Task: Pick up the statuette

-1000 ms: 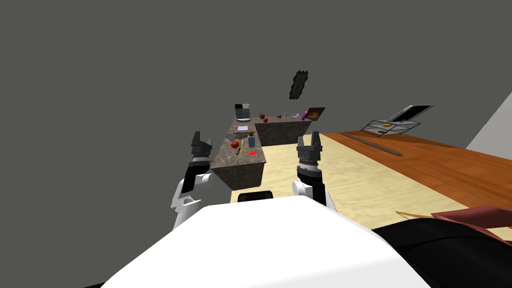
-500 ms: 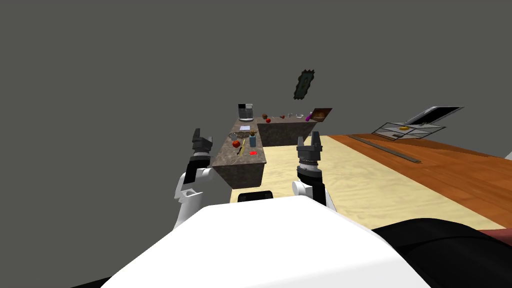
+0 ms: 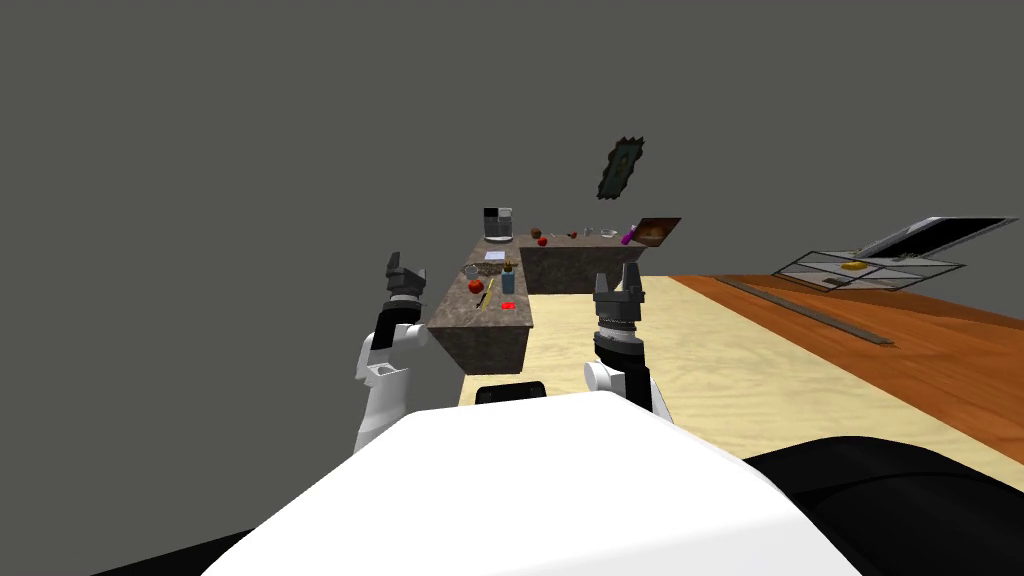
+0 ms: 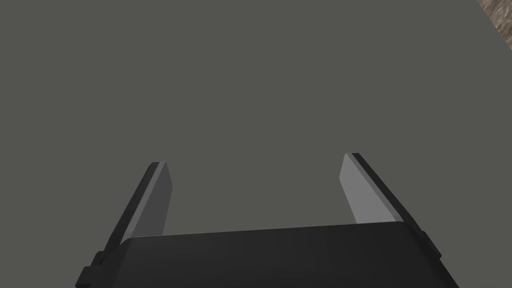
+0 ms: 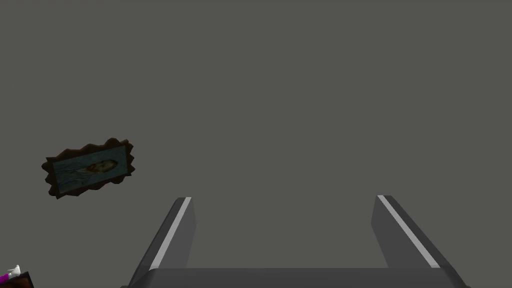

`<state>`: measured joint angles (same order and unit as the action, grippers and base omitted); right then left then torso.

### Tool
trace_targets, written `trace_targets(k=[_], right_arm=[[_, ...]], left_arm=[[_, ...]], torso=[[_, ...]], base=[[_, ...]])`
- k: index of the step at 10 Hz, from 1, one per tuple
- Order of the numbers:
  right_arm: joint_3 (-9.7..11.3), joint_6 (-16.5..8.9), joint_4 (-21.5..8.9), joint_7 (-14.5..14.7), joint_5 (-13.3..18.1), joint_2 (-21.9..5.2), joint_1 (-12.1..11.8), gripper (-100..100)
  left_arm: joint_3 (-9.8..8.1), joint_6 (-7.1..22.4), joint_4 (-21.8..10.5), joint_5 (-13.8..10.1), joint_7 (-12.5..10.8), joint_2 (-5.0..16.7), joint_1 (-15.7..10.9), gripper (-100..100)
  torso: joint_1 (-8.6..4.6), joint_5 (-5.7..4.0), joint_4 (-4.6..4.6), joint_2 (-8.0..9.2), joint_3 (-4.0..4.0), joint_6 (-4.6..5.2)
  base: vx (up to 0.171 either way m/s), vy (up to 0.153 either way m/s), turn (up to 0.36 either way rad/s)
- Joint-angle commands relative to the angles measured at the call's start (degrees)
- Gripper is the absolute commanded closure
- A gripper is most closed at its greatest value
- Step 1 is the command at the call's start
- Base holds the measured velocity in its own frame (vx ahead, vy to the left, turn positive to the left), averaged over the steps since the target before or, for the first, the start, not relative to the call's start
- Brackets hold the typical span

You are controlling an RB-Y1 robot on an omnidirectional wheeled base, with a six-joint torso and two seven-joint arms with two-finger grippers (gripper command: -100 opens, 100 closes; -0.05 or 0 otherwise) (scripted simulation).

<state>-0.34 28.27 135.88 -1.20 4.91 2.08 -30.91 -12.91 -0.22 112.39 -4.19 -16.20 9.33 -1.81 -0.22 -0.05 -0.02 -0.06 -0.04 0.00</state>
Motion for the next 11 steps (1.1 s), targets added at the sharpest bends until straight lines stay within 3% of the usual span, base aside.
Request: trace_targets(k=[1, 2, 3, 4, 5, 6, 7, 8, 11], right_arm=[[0.00, 0.00, 0.00, 0.00, 0.00, 0.00, 0.00, 0], [0.00, 0.00, 0.00, 0.00, 0.00, 0.00, 0.01, 0], [0.00, 0.00, 0.00, 0.00, 0.00, 0.00, 0.00, 0], [0.00, 0.00, 0.00, 0.00, 0.00, 0.00, 0.01, 0], [0.00, 0.00, 0.00, 0.00, 0.00, 0.00, 0.00, 0], [0.00, 0.00, 0.00, 0.00, 0.00, 0.00, 0.01, 0], [0.00, 0.00, 0.00, 0.00, 0.00, 0.00, 0.00, 0], [0.00, 0.00, 0.00, 0.00, 0.00, 0.00, 0.01, 0], [0.00, 0.00, 0.00, 0.00, 0.00, 0.00, 0.00, 0]], left_arm=[[-0.65, 1.66, -1.07, -0.17, -1.29, 0.25, -1.80, -100], [-1.74, 4.09, -3.32, -0.25, -3.32, 0.18, -3.96, -100], [-1.74, 4.09, -3.32, -0.25, -3.32, 0.18, -4.65, -100], [-2.83, 6.59, -5.73, -0.35, -5.30, 0.09, -6.84, -100], [-2.83, 6.59, -5.73, -0.35, -5.30, 0.09, -7.50, -100], [-3.91, 8.56, -8.26, -0.48, -7.21, -0.01, -9.66, -100], [-3.91, 9.13, -8.26, -0.48, -7.21, -0.01, -10.32, -100], [-4.98, 11.19, -10.65, -0.62, -9.05, -0.11, -12.28, -100], [-6.01, 14.29, -13.67, -0.78, -10.79, -0.21, -15.86, -100]], torso=[[0.00, 0.00, 0.00, 0.00, 0.00, 0.00], [0.01, -0.01, 0.00, 0.01, 0.00, 0.02], [-0.01, 0.00, 0.00, 0.01, 0.00, 0.00], [0.00, -0.01, 0.00, 0.00, 0.00, 0.02], [-0.02, 0.00, -0.01, -0.02, -0.01, 0.00], [-0.01, -0.01, 0.00, -0.01, 0.00, 0.02], [-0.04, -0.01, 0.00, 0.00, 0.00, 0.00], [-0.01, -0.01, 0.00, 0.00, 0.00, 0.03], [-0.04, -0.01, -0.01, -0.01, -0.01, 0.02]], base=[[-0.002, -0.057, 0.070], [-0.006, -0.064, 0.134], [-0.002, -0.058, 0.065], [0.002, -0.062, 0.126], [-0.003, -0.061, 0.064], [-0.005, -0.073, 0.133], [-0.005, -0.062, 0.055], [-0.001, -0.063, 0.092], [-0.004, -0.066, 0.064]])
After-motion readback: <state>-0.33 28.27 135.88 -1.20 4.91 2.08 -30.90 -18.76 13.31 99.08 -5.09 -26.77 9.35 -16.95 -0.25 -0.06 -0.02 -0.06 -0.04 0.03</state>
